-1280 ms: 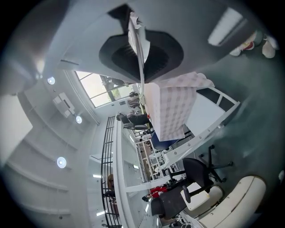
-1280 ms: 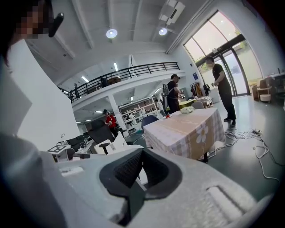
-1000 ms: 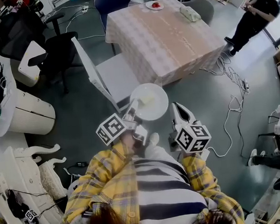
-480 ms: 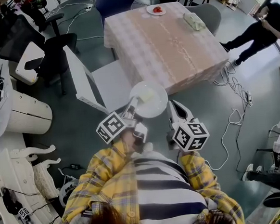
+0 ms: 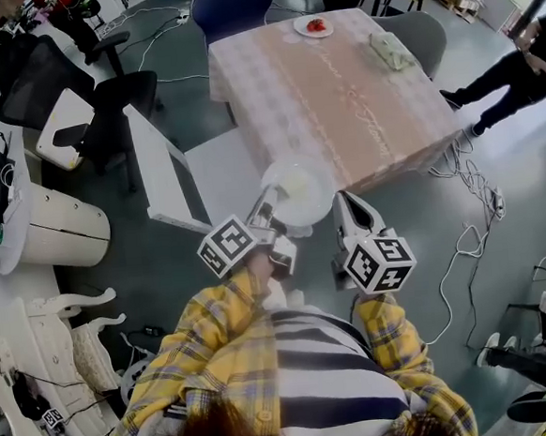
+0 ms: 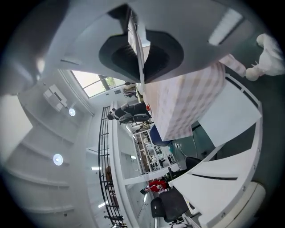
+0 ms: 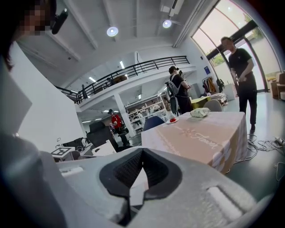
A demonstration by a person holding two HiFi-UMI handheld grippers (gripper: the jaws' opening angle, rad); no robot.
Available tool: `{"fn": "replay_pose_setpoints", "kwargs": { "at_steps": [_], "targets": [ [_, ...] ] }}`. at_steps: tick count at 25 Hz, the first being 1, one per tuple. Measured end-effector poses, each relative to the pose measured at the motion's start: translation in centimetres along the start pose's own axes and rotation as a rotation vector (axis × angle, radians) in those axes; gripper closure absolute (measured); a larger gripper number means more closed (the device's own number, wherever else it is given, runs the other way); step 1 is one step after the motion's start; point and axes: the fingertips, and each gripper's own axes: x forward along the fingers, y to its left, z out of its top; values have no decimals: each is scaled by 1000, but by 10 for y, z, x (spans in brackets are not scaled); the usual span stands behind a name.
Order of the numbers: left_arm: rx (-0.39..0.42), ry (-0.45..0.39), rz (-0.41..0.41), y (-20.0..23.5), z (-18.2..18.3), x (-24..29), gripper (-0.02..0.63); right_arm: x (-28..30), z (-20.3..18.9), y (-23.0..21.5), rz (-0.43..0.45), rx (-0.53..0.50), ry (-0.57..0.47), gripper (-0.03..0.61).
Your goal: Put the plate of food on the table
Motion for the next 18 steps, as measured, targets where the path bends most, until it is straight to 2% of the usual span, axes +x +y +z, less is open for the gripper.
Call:
{"fn": "replay_pose_setpoints", "kwargs": {
  "at_steps": [9,18],
  "targets": [
    [-23,22,0,6,31,75,598,67,34,-25,-39,-13,11,581],
    [-17,49,-7,11,82,135,598,148,59,-27,-44,-4,18,581]
  ]
}}
